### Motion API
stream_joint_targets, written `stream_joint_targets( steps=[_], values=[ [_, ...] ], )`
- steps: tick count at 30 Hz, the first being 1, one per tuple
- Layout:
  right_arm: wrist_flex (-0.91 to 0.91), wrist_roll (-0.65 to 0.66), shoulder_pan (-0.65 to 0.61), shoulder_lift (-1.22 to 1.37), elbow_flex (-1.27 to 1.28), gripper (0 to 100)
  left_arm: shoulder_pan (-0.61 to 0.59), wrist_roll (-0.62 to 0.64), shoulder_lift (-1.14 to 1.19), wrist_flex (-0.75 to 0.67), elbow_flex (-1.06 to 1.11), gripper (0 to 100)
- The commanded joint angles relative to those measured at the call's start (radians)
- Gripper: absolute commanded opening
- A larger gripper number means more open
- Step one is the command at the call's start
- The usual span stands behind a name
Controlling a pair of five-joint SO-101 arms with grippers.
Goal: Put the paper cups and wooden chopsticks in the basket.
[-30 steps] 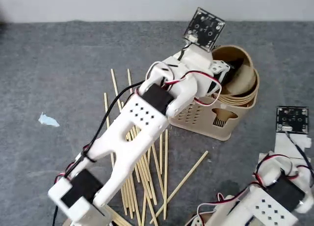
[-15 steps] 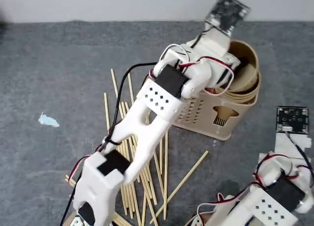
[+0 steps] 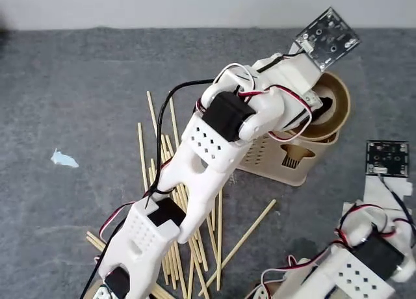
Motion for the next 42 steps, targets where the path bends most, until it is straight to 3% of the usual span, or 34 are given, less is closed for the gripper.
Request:
stream_joint_targets(
  steps=[1,20,28,35,42],
  values=[
    [-0.010,0.000,-0.008,0.005,-0.006,4.0,-0.014,-0.008,-0.029,0.006,-0.065,21],
    [-0.096,0.000,-0.010,-0.041,-0.038,4.1,0.015,-0.003,-0.353,0.227,-0.139,21],
    [-0.216,-0.005,-0.013,-0.262,-0.074,3.8,-0.081,0.080,-0.531,0.229,-0.130,21],
    [-0.358,-0.129,-0.042,-0.321,-0.129,3.9,-0.135,0.080,-0.778,0.229,0.139,21],
    [-0.364,-0.147,-0.312,-0.217,-0.318,4.0,-0.239,0.078,-1.091,0.224,0.498,21]
  ],
)
